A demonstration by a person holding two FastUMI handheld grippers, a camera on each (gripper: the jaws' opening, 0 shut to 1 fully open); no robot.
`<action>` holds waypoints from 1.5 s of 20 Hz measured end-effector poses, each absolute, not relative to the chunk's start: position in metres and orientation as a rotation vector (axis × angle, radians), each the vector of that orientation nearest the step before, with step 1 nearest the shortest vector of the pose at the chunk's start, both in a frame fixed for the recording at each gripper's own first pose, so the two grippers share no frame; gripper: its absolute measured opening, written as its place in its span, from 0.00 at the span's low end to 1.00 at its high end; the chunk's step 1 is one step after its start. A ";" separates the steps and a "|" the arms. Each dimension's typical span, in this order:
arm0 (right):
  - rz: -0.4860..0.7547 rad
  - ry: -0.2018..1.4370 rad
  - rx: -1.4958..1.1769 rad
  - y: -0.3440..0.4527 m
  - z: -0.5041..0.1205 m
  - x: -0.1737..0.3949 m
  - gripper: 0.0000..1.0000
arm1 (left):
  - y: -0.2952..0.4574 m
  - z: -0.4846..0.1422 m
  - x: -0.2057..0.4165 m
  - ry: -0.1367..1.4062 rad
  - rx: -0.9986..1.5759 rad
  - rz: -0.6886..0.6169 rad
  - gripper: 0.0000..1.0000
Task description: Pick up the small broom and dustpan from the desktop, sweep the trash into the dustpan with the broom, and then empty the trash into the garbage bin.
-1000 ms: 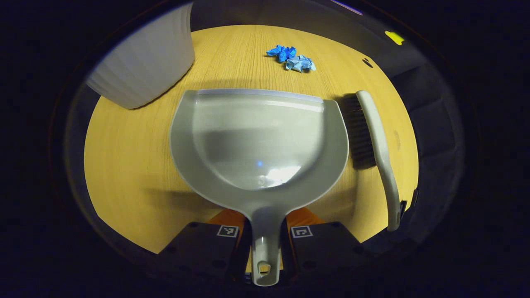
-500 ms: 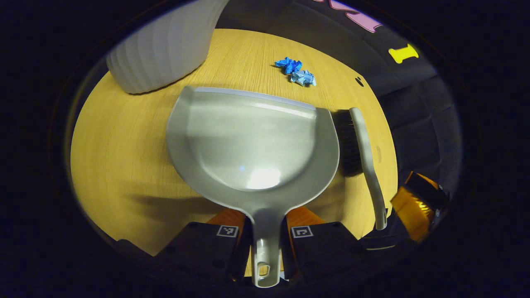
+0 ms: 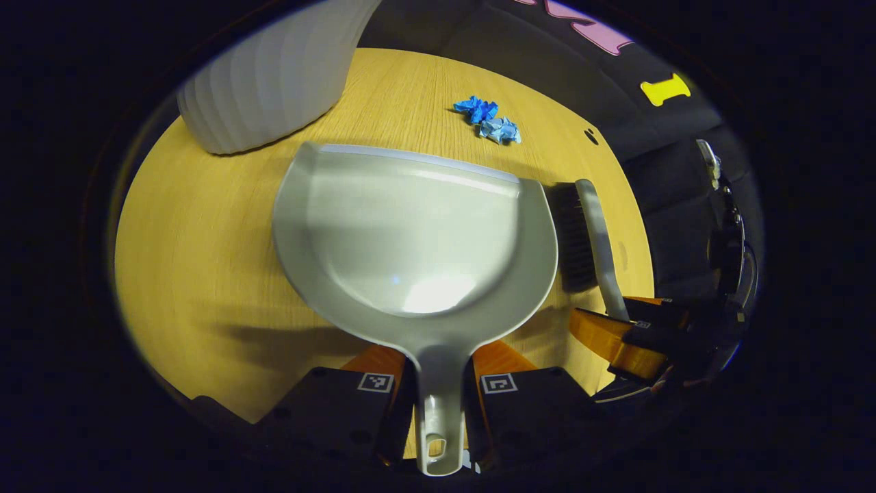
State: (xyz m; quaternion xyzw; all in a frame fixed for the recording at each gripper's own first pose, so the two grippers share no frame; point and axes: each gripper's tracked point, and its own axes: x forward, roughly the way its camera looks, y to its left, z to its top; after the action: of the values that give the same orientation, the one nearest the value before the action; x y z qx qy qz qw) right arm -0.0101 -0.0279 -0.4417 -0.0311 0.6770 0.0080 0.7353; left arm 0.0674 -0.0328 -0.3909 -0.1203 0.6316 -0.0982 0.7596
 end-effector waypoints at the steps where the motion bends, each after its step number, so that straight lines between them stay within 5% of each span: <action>1: 0.019 1.497 -0.085 -0.030 -0.445 -0.010 0.96 | -0.033 -0.392 0.068 1.376 -0.261 -0.213 0.30; 4: 0.016 1.532 -0.086 -0.033 -0.450 -0.010 0.87 | -0.033 -0.392 0.068 1.380 -0.261 -0.209 0.30; 5: 0.012 1.553 -0.074 -0.032 -0.455 -0.011 0.71 | -0.033 -0.392 0.068 1.380 -0.259 -0.208 0.30; 10: 0.043 1.583 -0.003 -0.020 -0.460 -0.002 0.31 | -0.034 -0.392 0.067 1.392 -0.232 -0.204 0.30; 14: 0.122 1.602 -0.066 -0.021 -0.455 0.009 0.24 | -0.032 -0.392 0.064 1.414 -0.187 -0.204 0.30; 16: 0.145 1.577 -0.085 -0.026 -0.449 0.030 0.29 | -0.028 -0.392 0.060 1.429 -0.154 -0.207 0.30; 30: 0.347 1.441 -0.355 -0.050 -0.476 0.231 0.28 | 0.012 -0.385 0.089 1.489 0.208 -0.379 0.29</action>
State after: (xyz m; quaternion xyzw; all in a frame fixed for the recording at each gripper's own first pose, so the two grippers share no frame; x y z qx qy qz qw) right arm 0.2313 -0.0502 -0.4758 -0.1608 0.6529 0.1572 0.7233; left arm 0.0888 0.0115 -0.3850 0.0940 0.6722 -0.1712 0.7142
